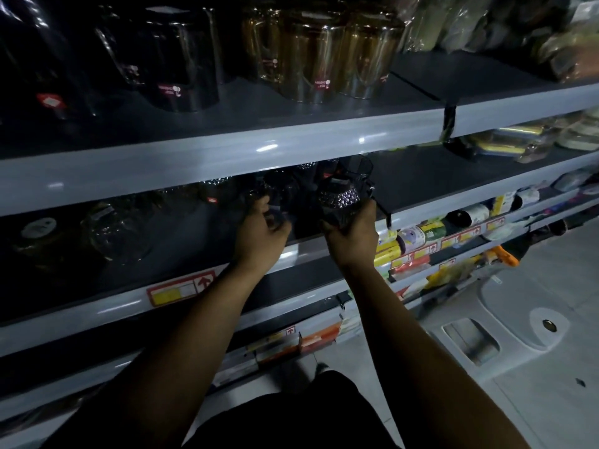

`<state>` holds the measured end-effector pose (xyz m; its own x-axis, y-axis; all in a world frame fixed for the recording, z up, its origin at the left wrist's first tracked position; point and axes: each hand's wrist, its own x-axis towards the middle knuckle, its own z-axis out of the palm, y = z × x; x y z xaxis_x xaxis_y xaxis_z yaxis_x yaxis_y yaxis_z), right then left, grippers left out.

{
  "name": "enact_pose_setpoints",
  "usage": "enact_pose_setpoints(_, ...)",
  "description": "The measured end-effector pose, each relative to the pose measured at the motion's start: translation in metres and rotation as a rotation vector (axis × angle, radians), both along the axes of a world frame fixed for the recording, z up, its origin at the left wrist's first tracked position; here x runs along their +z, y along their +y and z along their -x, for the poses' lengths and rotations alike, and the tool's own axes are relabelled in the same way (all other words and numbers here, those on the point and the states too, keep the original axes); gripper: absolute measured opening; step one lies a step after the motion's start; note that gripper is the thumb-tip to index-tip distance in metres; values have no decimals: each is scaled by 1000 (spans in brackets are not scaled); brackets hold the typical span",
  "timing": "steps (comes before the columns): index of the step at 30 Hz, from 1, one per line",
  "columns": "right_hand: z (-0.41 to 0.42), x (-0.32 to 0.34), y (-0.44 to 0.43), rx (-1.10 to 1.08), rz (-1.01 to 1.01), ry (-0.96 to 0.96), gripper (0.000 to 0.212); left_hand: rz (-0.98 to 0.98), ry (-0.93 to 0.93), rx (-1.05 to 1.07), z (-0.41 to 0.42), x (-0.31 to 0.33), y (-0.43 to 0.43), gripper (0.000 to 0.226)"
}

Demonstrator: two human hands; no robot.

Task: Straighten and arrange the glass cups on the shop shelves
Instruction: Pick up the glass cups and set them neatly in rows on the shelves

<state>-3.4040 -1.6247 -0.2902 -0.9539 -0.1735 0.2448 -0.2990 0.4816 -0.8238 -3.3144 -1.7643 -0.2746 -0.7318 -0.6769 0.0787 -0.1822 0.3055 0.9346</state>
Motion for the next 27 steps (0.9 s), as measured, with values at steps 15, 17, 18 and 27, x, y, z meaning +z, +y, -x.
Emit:
enact_pose_setpoints(15,17,-11,-30,-43,-157,21,84,-77,-52,36,6,-18,4,69)
enact_pose_setpoints(17,19,-12,-34,-59,-172,13,84,-54,-58,32,5,-19,1,66)
enact_pose_setpoints(18,20,-11,-36,-69,-179,2,86,-41,-67,24,5,-18,-1,65)
enact_pose_setpoints(27,28,-14,-40,-98,-288,11,90,-50,-140,-25,8,-20,-6,75)
